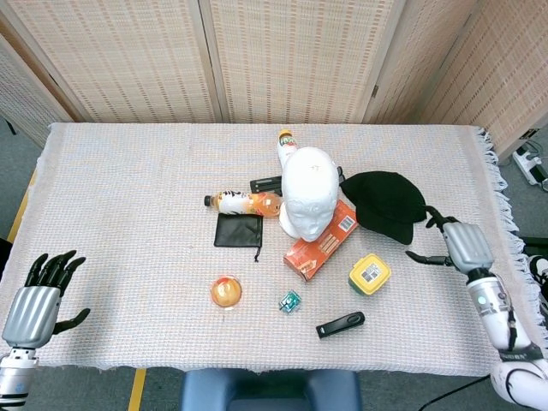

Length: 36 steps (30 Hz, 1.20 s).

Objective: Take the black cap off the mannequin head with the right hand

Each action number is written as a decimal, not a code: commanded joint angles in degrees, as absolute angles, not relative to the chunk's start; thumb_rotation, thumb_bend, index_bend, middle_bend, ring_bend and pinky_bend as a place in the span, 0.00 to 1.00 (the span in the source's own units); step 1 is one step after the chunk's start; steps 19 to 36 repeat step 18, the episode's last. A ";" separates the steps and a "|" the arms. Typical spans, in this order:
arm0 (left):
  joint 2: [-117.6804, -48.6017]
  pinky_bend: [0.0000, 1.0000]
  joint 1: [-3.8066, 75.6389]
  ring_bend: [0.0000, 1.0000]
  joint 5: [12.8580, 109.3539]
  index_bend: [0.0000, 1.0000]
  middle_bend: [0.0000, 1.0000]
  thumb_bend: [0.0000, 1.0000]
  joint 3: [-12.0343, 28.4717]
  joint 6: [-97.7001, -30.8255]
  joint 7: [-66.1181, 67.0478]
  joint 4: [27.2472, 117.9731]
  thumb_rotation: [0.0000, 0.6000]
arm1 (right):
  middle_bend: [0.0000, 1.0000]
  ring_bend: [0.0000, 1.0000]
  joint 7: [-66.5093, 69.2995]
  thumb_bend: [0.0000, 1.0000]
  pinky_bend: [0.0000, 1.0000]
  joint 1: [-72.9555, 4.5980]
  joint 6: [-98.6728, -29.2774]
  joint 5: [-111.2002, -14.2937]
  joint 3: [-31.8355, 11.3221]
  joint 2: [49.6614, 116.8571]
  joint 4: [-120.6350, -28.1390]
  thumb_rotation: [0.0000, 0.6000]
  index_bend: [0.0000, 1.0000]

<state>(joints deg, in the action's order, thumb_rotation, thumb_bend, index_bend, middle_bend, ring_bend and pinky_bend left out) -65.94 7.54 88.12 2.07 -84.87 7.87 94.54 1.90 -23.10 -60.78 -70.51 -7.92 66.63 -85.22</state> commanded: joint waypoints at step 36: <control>-67.55 0.09 7.75 0.13 87.58 0.18 0.13 0.20 2.95 -85.47 7.71 93.60 1.00 | 0.38 0.34 -1.76 0.22 0.56 -3.92 -90.51 -86.79 0.13 63.90 -94.63 0.55 0.21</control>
